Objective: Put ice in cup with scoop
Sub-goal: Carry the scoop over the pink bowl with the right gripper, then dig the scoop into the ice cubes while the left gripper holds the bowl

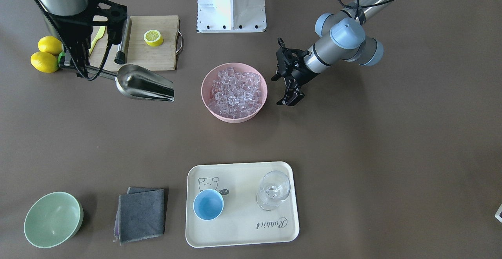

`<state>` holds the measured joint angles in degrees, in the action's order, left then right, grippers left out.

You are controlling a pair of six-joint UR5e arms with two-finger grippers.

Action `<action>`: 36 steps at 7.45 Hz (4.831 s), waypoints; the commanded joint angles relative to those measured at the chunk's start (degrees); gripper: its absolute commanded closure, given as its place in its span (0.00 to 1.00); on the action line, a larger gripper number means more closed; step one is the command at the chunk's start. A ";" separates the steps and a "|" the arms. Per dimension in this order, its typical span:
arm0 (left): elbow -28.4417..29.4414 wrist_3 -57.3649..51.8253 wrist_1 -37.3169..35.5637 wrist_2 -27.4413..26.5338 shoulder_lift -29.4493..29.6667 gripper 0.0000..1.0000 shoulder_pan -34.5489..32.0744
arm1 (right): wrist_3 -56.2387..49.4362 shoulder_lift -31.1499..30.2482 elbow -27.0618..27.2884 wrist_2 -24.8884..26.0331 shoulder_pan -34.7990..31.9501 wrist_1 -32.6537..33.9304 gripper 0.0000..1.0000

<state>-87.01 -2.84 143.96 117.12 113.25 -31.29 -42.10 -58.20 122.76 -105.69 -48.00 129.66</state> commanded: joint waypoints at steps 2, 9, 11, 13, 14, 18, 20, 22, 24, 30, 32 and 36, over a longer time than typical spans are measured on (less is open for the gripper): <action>0.00 0.29 -0.08 0.04 0.04 0.01 0.00 | 1.67 14.83 -9.78 2.15 6.68 10.15 1.00; 0.00 -0.07 0.00 0.04 0.13 0.01 0.09 | 3.96 24.62 -22.03 7.07 12.23 19.14 1.00; 0.00 -0.07 0.00 0.04 0.22 0.01 0.18 | 3.96 24.62 -23.35 7.52 12.49 19.22 1.00; 0.00 -0.07 0.00 0.04 0.22 0.01 0.18 | 4.04 26.63 -25.97 8.13 13.54 19.14 1.00; 0.00 0.11 0.00 0.04 0.22 0.01 0.18 | 4.22 27.86 -27.73 8.22 14.33 19.14 1.00; 0.00 0.20 -0.09 -0.05 0.30 0.01 0.18 | 5.80 29.02 -30.30 12.08 15.75 19.05 1.00; 0.00 0.37 -0.09 -0.14 0.39 0.01 0.26 | 5.80 28.76 -30.65 13.14 16.10 18.96 1.00; 0.09 0.37 0.00 -0.23 0.39 0.01 0.26 | 5.98 29.36 -31.78 13.67 17.06 18.87 1.00; 0.18 0.46 0.00 -0.40 0.39 0.01 0.35 | 6.42 29.55 -33.63 13.76 17.85 17.12 1.00; 0.18 0.46 0.00 -0.31 0.39 0.01 0.35 | 8.35 26.66 -33.11 13.32 18.38 6.43 1.00; 0.18 0.46 0.00 -0.40 0.48 0.01 0.35 | 8.18 20.36 -26.30 13.06 18.30 1.94 1.00; 0.18 0.55 -0.26 -0.40 1.00 0.01 0.79 | 8.70 14.96 -21.60 11.21 18.30 -5.11 1.00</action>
<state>-86.84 -2.37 143.84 116.72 113.86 -30.87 -33.62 -42.05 100.44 -93.97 -29.71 127.18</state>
